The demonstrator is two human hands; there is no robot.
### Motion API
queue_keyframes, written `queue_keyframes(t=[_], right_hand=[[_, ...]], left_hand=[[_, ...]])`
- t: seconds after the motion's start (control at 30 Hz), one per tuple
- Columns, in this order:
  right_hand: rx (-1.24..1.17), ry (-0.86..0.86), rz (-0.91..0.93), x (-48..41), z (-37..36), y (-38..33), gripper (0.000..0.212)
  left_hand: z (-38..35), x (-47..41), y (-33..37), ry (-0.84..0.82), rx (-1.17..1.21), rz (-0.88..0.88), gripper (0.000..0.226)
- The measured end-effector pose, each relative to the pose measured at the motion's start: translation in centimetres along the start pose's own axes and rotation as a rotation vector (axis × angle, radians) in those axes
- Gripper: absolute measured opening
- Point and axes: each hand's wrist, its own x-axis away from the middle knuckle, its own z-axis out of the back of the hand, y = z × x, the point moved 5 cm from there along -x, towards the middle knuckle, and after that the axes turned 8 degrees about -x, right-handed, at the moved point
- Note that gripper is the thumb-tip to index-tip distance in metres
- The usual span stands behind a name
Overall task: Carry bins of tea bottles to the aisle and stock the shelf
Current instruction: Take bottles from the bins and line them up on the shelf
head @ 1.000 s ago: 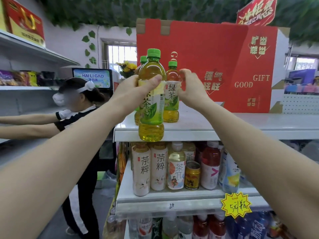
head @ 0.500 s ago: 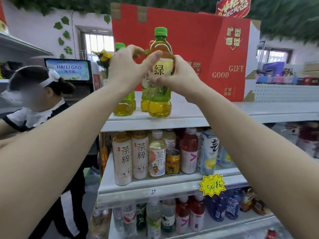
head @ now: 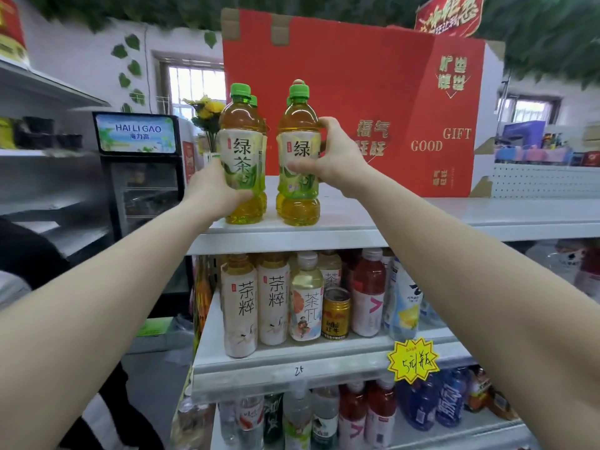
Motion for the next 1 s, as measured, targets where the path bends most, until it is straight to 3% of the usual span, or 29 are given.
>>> queue_keyframes(t=[0.27, 0.53, 0.8, 1.0], right_hand=[[0.077, 0.035, 0.012, -0.6, -0.6, 1.0, 0.091], [0.309, -0.003, 0.064, -0.6, -0.6, 0.9, 0.098], [0.764, 0.02, 0.336, 2.1, 2.4, -0.7, 0.068], [0.961, -0.008, 0.463, 6.6, 6.3, -0.7, 0.064]], left_hand=[[-0.1, 0.4, 0.5, 0.126, -0.158, -0.005, 0.073], [-0.3, 1.3, 1.2, 0.11, -0.242, -0.04, 0.068], [-0.2, 3.5, 2.0, 0.08, -0.435, -0.026, 0.059], [-1.2, 8.3, 4.4, 0.108, -0.621, -0.094, 0.064]])
